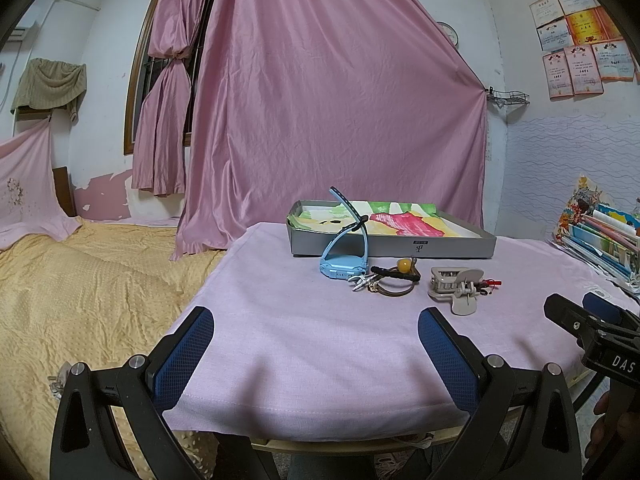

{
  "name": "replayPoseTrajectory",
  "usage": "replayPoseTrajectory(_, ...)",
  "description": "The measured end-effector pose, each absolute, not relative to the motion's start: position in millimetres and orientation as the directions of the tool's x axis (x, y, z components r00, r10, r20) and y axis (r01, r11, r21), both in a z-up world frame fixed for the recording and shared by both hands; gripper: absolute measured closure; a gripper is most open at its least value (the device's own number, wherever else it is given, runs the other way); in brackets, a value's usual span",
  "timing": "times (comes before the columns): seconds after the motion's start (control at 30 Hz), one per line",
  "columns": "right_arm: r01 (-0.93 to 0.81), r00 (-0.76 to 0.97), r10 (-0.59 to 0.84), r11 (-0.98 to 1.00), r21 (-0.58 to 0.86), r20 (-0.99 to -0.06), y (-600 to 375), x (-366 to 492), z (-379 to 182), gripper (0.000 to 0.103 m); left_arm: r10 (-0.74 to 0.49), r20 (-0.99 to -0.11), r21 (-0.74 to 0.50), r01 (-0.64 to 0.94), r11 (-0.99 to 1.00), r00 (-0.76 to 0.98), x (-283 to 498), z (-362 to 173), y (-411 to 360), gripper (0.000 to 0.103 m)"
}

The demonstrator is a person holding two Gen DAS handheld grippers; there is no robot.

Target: Organize jewelry

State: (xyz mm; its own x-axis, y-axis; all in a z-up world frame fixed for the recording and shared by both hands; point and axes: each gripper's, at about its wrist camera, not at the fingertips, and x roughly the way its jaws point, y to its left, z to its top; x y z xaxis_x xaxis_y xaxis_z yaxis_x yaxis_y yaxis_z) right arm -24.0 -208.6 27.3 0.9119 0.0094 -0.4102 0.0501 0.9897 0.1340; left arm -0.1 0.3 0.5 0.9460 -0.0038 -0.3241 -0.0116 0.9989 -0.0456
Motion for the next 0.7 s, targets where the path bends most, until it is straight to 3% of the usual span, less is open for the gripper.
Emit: replayPoseTrajectory(0.7,0.051,0.925,-0.004,0.992,0.112,-0.381,-215,-18,37,0.001,-0.029,-0.325,-0.053,0.013,0.999,0.945,15,0,3,0.0)
